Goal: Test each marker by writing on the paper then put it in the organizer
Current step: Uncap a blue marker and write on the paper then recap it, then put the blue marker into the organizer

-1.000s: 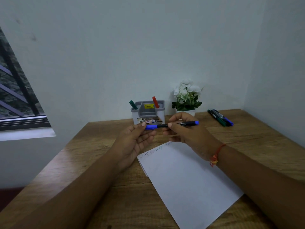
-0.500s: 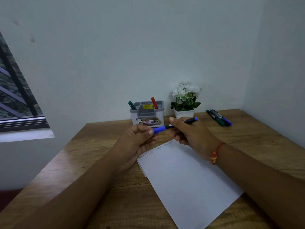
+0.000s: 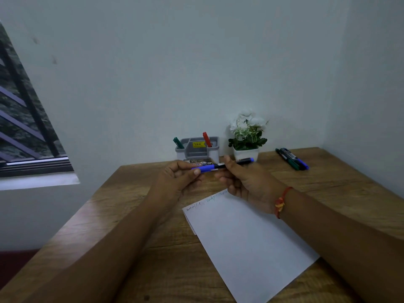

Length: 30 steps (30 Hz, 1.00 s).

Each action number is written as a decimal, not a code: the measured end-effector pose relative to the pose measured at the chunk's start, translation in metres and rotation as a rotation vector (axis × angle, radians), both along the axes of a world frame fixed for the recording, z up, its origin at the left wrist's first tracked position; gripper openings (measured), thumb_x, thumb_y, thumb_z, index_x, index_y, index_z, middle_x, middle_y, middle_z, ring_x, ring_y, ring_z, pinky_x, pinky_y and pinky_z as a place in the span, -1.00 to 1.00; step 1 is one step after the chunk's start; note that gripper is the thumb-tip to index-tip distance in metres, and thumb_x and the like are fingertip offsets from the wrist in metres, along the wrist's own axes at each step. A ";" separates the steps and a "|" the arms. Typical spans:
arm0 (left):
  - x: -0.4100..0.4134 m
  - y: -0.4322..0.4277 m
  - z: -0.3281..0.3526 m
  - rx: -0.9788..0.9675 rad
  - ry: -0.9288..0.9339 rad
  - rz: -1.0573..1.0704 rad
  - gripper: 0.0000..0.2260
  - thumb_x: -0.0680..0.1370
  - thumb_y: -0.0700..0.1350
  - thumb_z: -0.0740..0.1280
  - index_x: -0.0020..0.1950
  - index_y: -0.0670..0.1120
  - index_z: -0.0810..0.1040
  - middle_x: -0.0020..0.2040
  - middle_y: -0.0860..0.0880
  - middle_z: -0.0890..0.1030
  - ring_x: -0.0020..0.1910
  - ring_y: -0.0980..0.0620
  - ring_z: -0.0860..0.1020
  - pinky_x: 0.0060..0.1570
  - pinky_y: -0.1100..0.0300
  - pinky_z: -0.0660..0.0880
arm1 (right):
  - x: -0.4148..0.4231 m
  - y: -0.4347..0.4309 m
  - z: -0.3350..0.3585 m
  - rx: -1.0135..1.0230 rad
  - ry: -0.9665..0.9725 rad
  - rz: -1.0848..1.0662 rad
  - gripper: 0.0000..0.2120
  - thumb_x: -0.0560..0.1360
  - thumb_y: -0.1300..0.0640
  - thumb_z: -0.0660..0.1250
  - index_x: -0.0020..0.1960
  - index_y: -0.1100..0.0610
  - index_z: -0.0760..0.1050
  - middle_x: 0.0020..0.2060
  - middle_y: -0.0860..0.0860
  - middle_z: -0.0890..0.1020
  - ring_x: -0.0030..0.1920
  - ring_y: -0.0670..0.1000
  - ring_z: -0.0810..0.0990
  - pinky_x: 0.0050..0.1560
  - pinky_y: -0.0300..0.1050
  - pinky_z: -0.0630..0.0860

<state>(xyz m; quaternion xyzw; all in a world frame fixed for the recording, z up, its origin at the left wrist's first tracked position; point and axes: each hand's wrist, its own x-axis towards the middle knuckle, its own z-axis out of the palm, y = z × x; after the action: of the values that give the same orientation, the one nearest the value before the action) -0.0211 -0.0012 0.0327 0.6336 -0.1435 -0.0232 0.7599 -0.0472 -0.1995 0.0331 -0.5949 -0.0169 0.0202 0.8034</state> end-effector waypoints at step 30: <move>0.116 -0.004 0.036 0.814 -0.473 0.592 -0.74 0.59 -0.13 0.28 0.25 -0.13 0.58 0.22 -0.12 0.61 0.22 -0.07 0.54 0.29 0.02 0.43 | 0.011 -0.030 -0.012 -1.244 -0.457 -0.211 -0.66 0.57 -0.24 0.27 0.01 0.01 0.62 -0.15 -0.04 0.71 -0.13 -0.04 0.66 -0.10 -0.01 0.64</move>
<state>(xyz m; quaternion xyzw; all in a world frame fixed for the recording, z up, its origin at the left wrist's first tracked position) 0.0948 -0.0048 0.0683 0.8772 -0.1054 0.2804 0.3752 -0.0361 -0.2291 0.0206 -0.9349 -0.1137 -0.1788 0.2847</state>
